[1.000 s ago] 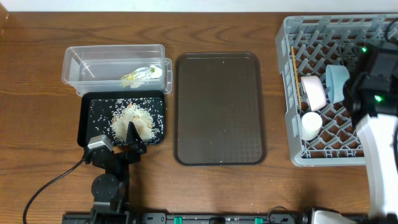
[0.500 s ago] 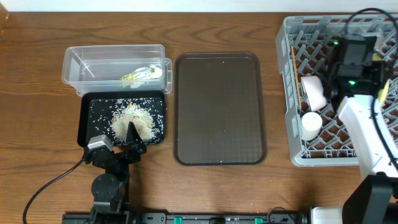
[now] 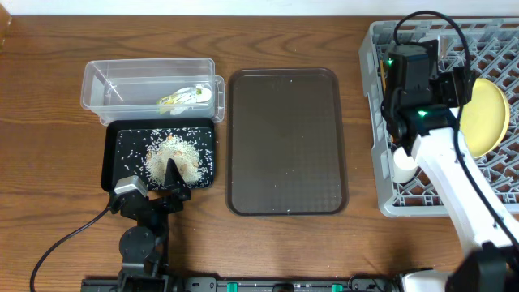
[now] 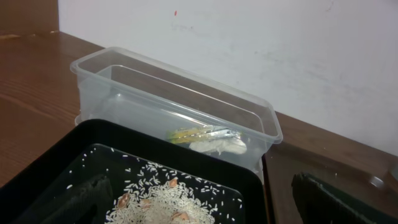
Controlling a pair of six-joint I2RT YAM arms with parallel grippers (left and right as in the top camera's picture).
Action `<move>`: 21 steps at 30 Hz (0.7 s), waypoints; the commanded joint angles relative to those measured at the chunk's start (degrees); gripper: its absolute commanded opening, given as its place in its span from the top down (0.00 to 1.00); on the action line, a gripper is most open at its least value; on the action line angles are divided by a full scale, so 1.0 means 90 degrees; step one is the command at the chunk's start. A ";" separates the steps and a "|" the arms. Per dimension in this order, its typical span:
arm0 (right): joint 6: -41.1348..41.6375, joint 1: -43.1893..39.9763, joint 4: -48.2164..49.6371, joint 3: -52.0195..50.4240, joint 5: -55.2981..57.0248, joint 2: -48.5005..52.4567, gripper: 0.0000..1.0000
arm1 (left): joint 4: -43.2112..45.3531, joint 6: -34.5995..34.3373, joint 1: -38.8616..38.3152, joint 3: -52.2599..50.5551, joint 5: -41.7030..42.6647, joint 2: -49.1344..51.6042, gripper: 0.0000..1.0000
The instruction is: Sort waste into correct bins and load items into the dishwasher rack
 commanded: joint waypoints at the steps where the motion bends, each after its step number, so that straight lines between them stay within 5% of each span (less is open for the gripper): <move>1: 0.0758 0.0117 -0.0335 0.0022 -0.0551 -0.0682 0.48 | -0.0112 0.0063 0.0044 -0.0192 -0.0007 -0.0005 0.05; 4: 0.1664 0.0039 -0.1144 0.0022 -0.2035 -0.1071 0.73 | -0.0112 0.0063 0.0044 -0.0192 -0.0007 -0.0005 0.05; 8: 0.2409 0.0022 -0.2157 0.0022 -0.4466 -0.1275 0.92 | -0.0112 0.0063 0.0044 -0.0192 -0.0007 -0.0005 0.05; 14: 0.2708 0.0500 -0.2946 0.0019 -0.8230 -0.1277 0.80 | -0.0109 0.0063 0.0044 -0.0192 -0.0007 -0.0005 0.05; 21: 0.2698 0.1880 -0.2934 0.0019 -0.8323 -0.1727 0.73 | -0.0112 0.0063 0.0044 -0.0192 -0.0007 -0.0005 0.05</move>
